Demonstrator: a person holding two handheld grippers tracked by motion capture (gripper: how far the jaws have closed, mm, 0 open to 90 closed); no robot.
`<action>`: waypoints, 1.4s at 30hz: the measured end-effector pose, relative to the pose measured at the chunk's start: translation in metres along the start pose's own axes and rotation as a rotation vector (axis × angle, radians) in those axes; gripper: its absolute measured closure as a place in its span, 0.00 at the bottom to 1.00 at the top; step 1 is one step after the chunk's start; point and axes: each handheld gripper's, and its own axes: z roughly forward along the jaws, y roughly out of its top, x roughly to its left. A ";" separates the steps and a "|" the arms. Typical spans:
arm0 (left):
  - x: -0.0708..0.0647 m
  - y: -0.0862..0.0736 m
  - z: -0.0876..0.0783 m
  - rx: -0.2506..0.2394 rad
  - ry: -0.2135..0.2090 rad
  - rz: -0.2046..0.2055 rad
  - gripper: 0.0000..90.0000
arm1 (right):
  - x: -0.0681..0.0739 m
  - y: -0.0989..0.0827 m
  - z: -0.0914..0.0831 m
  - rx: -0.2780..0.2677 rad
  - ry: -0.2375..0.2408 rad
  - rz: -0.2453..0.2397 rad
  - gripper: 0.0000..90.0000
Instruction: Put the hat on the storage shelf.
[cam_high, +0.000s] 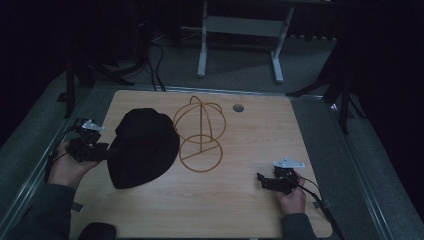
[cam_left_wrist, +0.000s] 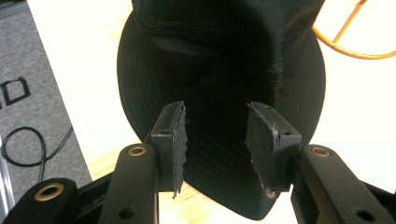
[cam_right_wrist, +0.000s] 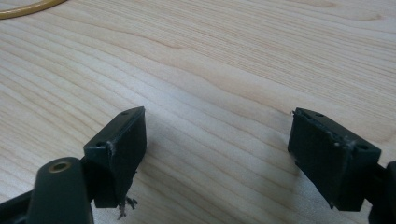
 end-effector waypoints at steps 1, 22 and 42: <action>0.000 0.001 -0.001 0.000 -0.003 0.000 0.64 | 0.000 0.000 0.000 0.000 0.000 0.000 0.21; -0.010 0.022 0.003 0.084 -0.050 0.024 0.64 | 0.000 0.000 0.000 0.000 0.000 0.001 0.21; -0.013 0.042 0.021 0.185 -0.039 0.034 0.67 | 0.000 0.000 0.000 0.000 0.000 0.001 0.21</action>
